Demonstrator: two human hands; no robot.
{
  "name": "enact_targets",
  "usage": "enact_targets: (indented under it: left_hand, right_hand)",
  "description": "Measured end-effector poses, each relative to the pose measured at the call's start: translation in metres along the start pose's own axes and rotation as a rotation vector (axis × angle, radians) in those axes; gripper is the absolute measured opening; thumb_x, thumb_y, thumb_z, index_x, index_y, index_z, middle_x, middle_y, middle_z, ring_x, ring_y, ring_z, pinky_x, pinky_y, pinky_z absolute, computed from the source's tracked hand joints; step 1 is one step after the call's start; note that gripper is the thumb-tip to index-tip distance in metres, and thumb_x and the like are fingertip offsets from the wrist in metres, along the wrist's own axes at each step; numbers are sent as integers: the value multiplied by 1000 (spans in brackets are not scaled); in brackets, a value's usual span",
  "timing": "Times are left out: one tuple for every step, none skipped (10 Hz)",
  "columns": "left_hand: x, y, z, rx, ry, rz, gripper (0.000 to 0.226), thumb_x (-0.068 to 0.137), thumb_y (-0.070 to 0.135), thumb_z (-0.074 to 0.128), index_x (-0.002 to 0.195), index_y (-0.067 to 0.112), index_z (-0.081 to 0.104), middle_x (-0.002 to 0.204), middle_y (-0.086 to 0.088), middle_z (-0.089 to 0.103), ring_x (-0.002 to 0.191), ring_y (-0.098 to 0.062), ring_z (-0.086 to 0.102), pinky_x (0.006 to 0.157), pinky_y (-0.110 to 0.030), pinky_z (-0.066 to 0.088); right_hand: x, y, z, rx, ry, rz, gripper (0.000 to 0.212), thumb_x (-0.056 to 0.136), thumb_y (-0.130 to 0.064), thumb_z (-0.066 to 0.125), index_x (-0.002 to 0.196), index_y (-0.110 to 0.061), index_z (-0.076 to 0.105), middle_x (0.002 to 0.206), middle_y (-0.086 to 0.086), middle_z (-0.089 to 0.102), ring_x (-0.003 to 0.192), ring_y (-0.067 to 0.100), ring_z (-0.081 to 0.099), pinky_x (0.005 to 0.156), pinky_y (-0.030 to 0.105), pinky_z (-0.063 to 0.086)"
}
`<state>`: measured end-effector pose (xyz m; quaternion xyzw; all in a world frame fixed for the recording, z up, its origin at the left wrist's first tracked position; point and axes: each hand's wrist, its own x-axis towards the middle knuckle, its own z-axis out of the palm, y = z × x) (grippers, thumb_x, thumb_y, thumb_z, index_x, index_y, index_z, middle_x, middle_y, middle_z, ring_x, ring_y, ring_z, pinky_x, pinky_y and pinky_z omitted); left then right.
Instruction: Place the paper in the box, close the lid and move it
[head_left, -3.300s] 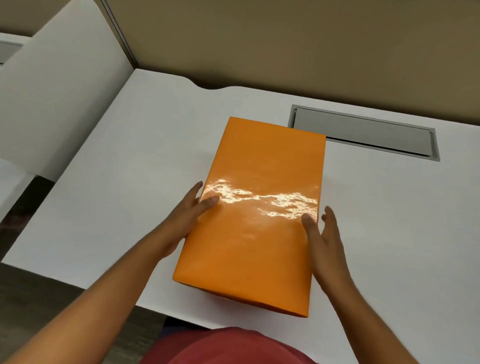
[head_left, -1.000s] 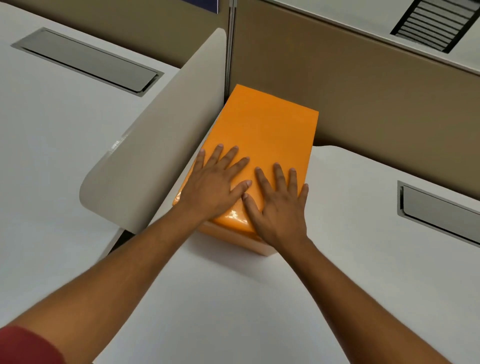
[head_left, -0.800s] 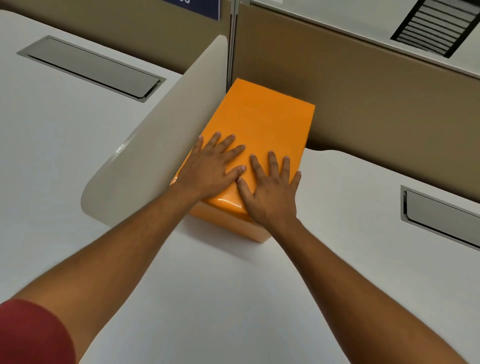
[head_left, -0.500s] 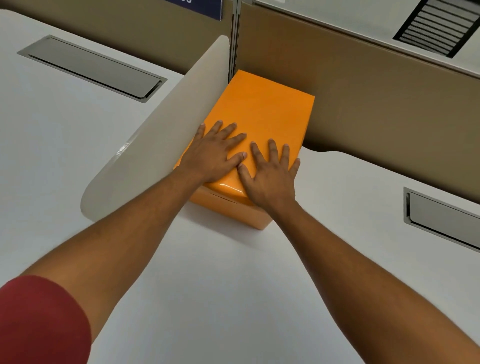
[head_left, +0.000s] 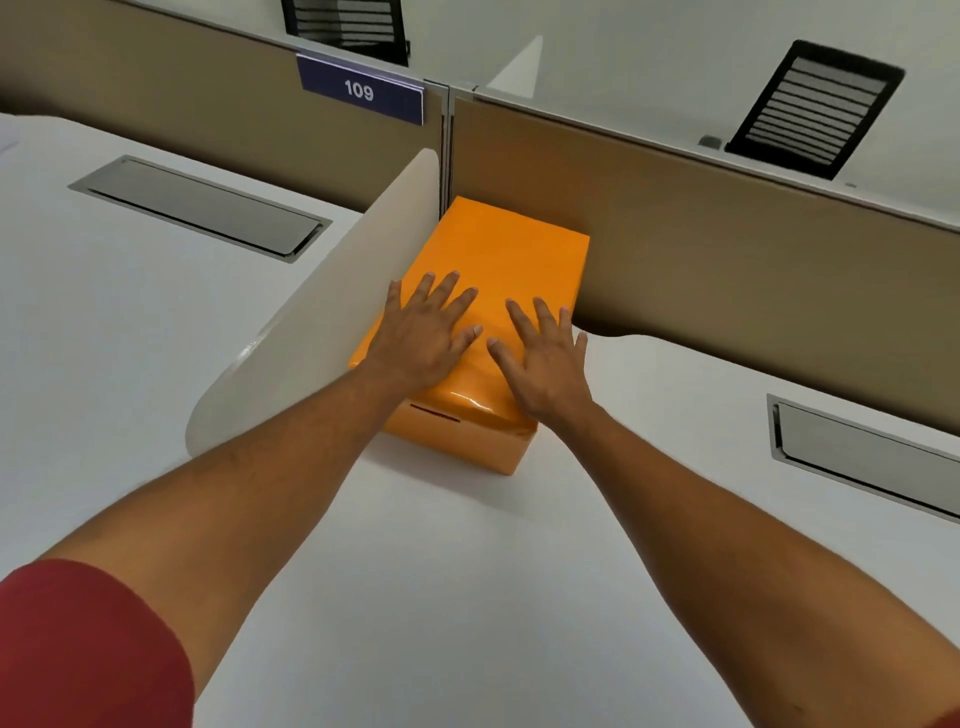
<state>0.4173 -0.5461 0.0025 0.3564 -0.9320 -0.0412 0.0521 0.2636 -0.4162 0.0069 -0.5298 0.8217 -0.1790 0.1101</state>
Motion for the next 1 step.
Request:
enact_targets:
  left_hand:
    - [-5,20,-12,32,79,62,70,103,65,18,165,31,19,175,-4,15,162,-31,10,126,-64,5]
  right_hand:
    - [-16,20,-27,-87,153,-88,71,100,-64,32,162,-33,24,172,6,18,159,34,3,123,65,5]
